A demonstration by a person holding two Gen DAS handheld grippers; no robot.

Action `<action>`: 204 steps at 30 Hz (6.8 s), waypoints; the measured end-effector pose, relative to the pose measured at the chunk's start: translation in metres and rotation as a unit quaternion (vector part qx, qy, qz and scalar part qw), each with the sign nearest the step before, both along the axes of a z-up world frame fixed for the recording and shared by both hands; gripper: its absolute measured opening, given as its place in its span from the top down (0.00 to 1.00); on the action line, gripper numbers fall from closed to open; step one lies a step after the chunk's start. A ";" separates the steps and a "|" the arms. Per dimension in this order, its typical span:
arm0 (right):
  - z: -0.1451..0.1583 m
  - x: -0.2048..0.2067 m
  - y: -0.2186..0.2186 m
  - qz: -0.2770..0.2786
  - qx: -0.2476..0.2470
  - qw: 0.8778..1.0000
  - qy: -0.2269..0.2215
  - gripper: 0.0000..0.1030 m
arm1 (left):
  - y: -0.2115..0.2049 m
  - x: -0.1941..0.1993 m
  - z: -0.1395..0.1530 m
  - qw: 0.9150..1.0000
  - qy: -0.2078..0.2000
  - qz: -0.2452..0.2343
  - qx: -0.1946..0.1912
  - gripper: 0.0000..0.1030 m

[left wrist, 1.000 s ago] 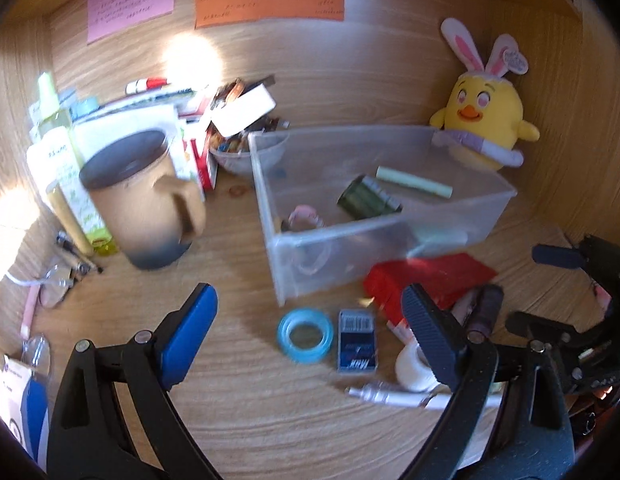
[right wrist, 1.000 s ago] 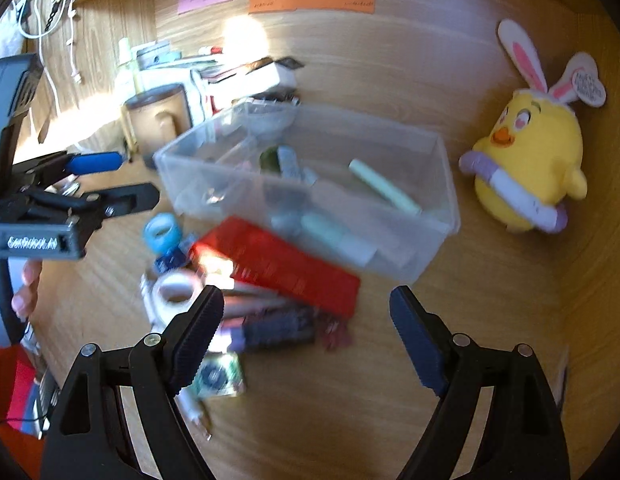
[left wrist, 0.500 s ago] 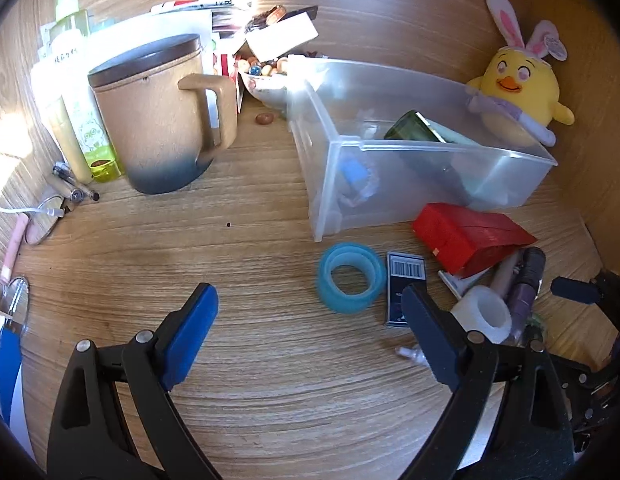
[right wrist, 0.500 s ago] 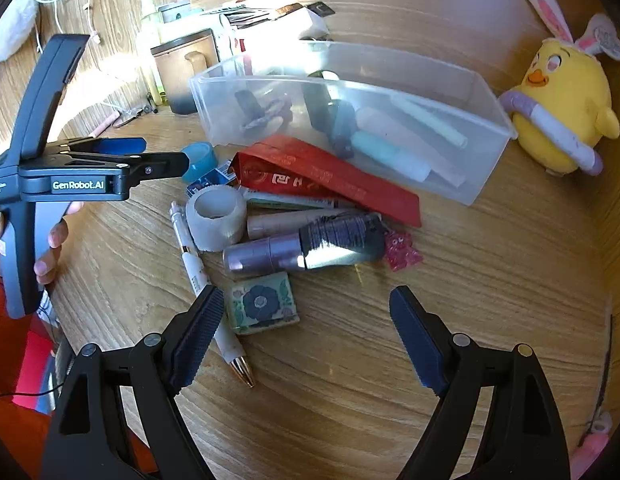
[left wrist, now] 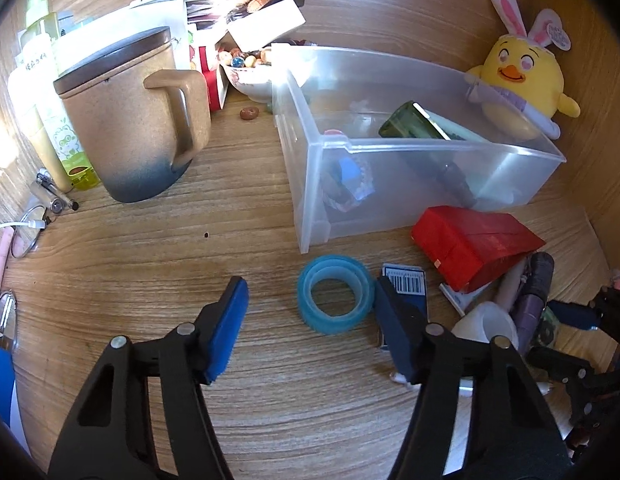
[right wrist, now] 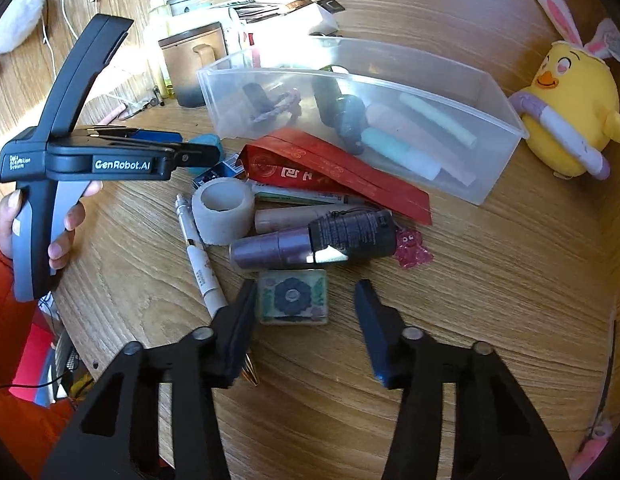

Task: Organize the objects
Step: 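Grasp the blue tape roll with the left tool while the right tool grasps the green square, then carry the blue tape and green square into the clear box and release them, then move both open tools back to the pile in front of the box, then grasp the white tape roll with the left tool while the right tool grasps the lipstick tube, then carry the white tape and lipstick tube into the clear box and release them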

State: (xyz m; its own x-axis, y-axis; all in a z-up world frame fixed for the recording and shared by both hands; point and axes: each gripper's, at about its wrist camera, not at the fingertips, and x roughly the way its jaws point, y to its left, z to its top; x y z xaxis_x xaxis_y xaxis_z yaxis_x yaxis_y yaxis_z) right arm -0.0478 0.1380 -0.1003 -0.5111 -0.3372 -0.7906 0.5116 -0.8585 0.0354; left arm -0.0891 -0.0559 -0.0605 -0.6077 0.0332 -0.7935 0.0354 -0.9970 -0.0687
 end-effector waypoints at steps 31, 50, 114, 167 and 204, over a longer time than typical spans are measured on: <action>0.063 -0.019 0.039 -0.063 -0.069 0.993 0.078 0.70 | 0.022 0.026 0.055 0.995 0.093 -0.022 0.014 0.63; 0.107 -0.073 0.007 -0.047 -0.088 0.988 0.121 0.70 | 0.039 -0.003 0.096 0.989 0.140 -0.041 0.026 0.63; 0.021 -0.041 0.011 -0.102 -0.069 0.992 0.007 0.34 | 0.036 0.042 0.034 0.995 0.063 -0.067 0.034 0.33; -0.001 -0.033 0.031 -0.068 -0.046 0.996 -0.025 0.54 | 0.071 0.058 0.033 0.989 0.087 -0.113 0.042 0.62; 0.013 -0.017 0.040 -0.089 -0.036 0.995 0.014 0.77 | 0.048 0.012 0.084 0.987 0.150 -0.056 0.024 0.62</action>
